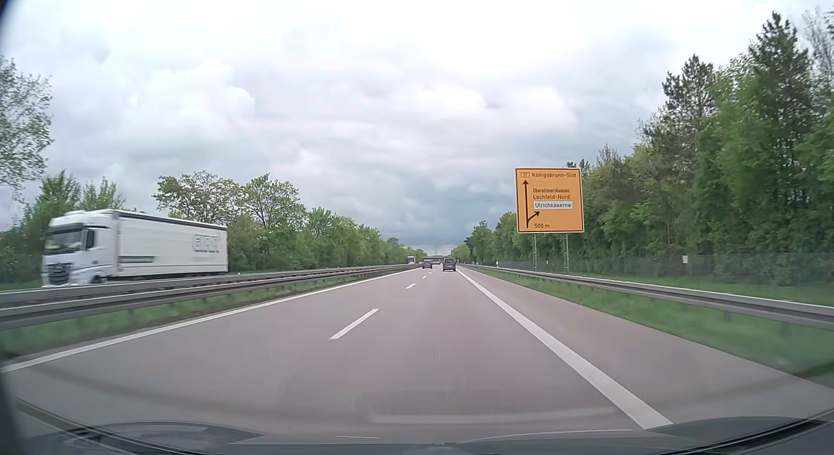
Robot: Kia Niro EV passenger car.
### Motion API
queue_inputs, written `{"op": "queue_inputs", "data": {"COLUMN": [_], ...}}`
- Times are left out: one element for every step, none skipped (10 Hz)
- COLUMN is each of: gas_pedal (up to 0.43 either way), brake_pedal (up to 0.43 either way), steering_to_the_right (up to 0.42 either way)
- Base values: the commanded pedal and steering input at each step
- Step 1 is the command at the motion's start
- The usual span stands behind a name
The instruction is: Follow the waypoints while adhering to traffic rules and regulations
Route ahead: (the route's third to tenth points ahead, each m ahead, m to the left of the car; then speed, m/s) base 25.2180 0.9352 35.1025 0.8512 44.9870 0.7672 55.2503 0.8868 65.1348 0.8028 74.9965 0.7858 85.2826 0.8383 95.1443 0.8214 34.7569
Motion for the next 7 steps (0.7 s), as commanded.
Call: {"op": "queue_inputs", "data": {"gas_pedal": [0.339,0.35,0.358,0.37,0.37,0.37,0.37], "brake_pedal": [0.012,0.012,0.012,0.012,0.012,0.012,0.012], "steering_to_the_right": [-0.001,-0.001,-0.001,0.0,0.0,0.0,0.0]}}
